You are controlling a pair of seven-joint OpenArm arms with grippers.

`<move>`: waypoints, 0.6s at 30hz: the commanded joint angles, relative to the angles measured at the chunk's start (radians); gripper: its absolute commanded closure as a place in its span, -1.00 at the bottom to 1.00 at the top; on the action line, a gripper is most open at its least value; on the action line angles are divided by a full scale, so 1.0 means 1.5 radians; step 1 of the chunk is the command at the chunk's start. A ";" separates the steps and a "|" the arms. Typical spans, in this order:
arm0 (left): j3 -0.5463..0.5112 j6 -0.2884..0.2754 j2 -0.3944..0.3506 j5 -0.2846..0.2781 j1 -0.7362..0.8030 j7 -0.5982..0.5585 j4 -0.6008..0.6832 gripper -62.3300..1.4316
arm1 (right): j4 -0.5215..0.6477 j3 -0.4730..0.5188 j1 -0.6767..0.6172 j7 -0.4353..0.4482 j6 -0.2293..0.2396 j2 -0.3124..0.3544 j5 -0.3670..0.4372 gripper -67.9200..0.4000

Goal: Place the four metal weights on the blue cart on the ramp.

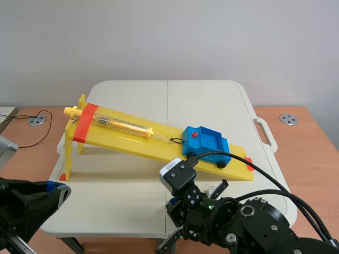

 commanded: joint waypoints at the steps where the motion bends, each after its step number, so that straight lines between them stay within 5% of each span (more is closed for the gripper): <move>1: -0.011 -0.012 0.004 -0.050 -0.006 -0.069 0.042 0.80 | 0.020 -0.012 0.059 0.052 -0.015 -0.002 0.009 0.97; 7: -0.011 -0.012 0.004 -0.049 -0.006 -0.069 0.042 0.80 | 0.045 -0.010 0.057 0.036 -0.015 0.024 0.036 0.97; 18: -0.011 -0.012 0.003 -0.049 -0.006 -0.068 0.042 0.80 | 0.203 0.048 -0.004 -0.030 -0.014 0.070 0.145 0.97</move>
